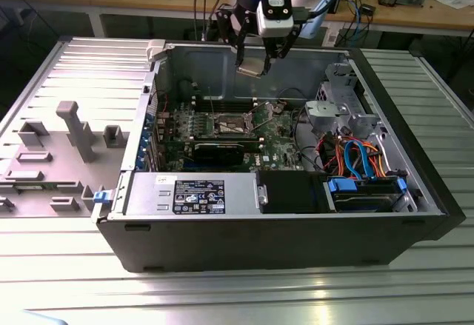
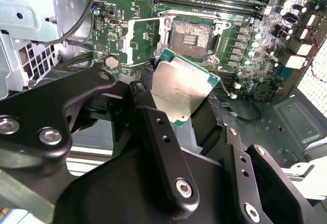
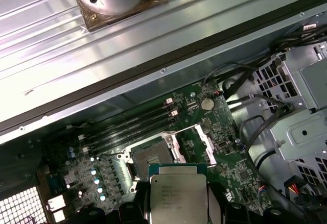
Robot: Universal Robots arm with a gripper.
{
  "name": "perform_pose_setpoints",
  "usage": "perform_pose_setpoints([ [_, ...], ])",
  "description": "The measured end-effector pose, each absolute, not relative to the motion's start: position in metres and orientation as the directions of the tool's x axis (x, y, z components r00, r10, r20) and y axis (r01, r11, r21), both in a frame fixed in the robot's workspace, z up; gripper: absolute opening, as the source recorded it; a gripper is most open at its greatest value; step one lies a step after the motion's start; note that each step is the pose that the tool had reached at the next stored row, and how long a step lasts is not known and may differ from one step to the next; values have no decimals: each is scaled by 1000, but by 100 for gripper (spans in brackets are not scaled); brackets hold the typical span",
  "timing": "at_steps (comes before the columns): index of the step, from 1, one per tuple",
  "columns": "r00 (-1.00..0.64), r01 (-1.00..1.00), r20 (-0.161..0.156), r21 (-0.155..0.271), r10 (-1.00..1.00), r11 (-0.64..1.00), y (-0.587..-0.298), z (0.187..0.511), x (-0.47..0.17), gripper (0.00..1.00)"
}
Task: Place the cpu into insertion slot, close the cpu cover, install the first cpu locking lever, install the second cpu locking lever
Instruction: 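Place the cpu into insertion slot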
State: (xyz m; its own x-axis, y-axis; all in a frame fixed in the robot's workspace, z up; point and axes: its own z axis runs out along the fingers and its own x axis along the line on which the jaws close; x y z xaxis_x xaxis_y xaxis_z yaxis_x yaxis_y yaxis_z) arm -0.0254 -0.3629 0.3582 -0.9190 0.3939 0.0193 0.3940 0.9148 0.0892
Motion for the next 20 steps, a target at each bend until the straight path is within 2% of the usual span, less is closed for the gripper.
perform_pose_setpoints([
  [20,-789,613,19,89,614,785,-363,357,-25,55],
])
